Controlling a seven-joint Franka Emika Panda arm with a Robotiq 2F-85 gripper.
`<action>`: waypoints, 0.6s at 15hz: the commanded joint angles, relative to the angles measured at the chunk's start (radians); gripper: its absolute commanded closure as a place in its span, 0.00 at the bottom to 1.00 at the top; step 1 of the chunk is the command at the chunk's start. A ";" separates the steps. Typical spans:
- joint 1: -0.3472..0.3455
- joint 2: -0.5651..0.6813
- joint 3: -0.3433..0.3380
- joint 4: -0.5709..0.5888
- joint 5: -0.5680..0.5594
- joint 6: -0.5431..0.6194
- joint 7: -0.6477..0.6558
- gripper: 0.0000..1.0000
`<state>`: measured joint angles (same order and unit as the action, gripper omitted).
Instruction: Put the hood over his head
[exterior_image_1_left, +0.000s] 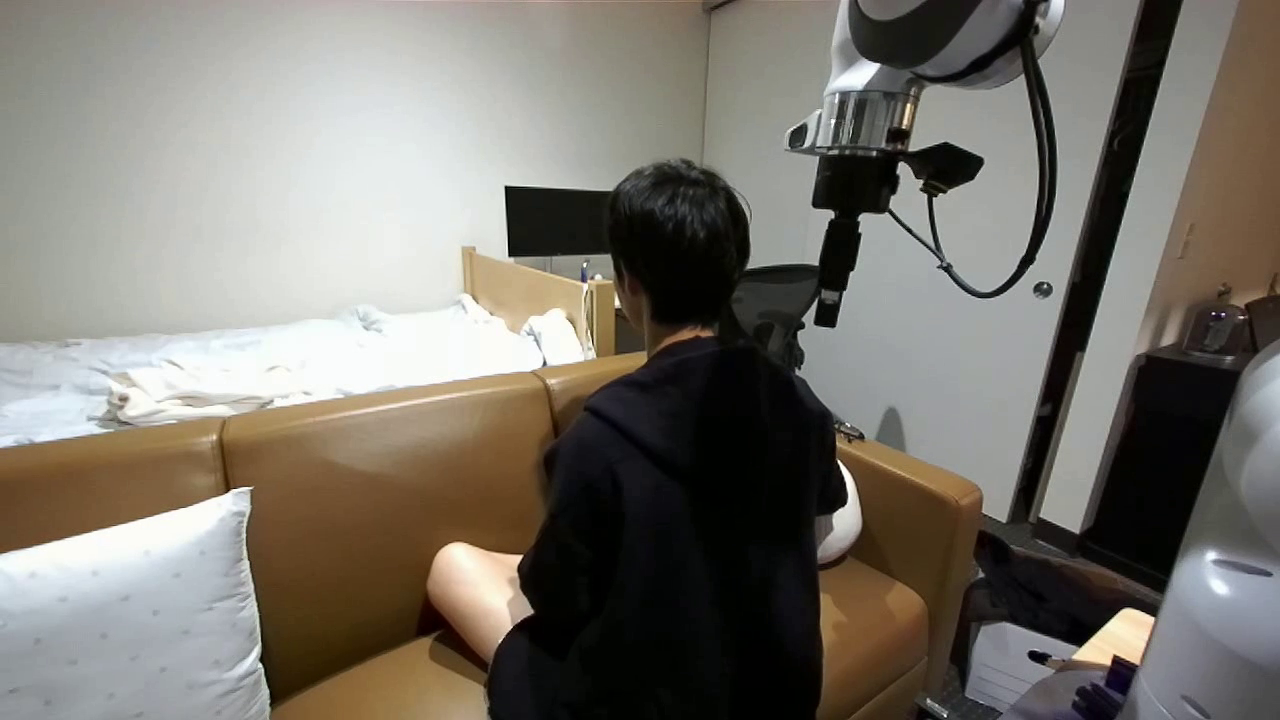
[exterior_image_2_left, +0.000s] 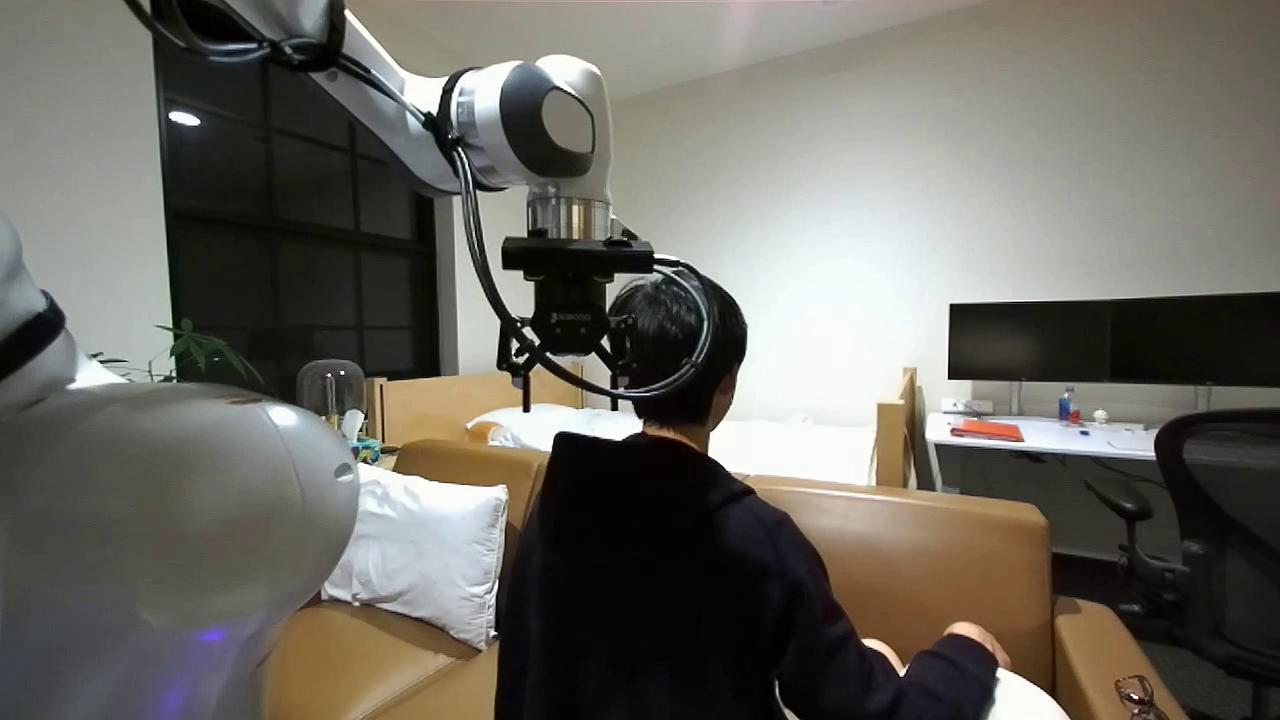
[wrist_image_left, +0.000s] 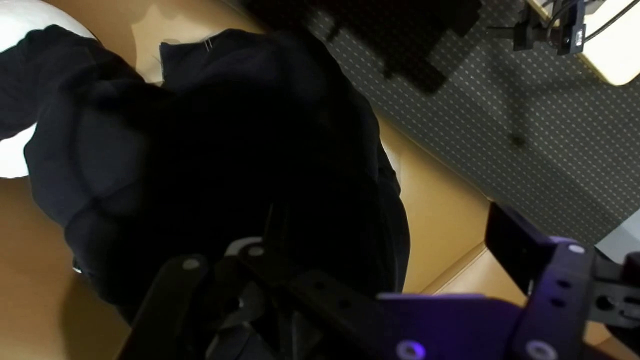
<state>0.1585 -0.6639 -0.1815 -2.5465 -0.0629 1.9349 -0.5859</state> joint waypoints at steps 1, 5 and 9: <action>-0.018 0.001 0.019 -0.001 -0.006 0.009 -0.014 0.00; -0.026 0.025 0.045 -0.013 -0.111 0.098 -0.037 0.00; -0.025 0.057 0.048 -0.062 -0.221 0.246 -0.059 0.00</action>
<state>0.1580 -0.6361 -0.1462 -2.5691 -0.2211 2.0732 -0.5926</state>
